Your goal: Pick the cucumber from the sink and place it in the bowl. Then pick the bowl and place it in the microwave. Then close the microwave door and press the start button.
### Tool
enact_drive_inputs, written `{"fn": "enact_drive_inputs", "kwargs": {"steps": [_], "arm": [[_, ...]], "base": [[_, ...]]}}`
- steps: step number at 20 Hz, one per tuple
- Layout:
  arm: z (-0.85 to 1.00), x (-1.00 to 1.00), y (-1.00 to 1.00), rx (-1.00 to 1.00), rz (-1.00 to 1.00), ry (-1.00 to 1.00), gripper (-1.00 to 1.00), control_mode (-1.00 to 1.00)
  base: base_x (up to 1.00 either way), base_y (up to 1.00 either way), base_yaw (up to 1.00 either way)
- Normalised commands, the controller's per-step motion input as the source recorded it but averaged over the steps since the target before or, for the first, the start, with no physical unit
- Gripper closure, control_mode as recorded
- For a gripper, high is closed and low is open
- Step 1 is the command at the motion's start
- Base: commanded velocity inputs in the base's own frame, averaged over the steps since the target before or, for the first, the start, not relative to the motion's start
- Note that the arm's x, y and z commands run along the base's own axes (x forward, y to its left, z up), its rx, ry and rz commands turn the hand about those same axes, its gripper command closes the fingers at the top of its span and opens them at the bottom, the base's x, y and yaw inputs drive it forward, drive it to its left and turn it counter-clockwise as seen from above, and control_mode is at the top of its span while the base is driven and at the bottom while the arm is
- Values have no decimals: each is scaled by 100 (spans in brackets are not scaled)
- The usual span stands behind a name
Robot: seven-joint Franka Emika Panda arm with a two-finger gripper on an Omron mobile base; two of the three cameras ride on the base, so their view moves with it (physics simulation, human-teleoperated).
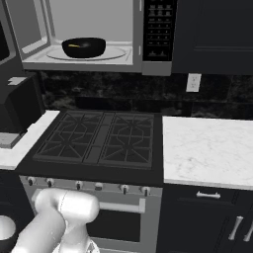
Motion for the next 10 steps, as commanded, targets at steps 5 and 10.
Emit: {"fn": "enact_drive_inputs", "kwargs": {"steps": [5,10], "arm": [[41,28,-18,0,-26,-2,-100,-100],[7,23,-59,0,-19,-9,-100,-100]], "base": [[0,0,0],[0,0,0]]}}
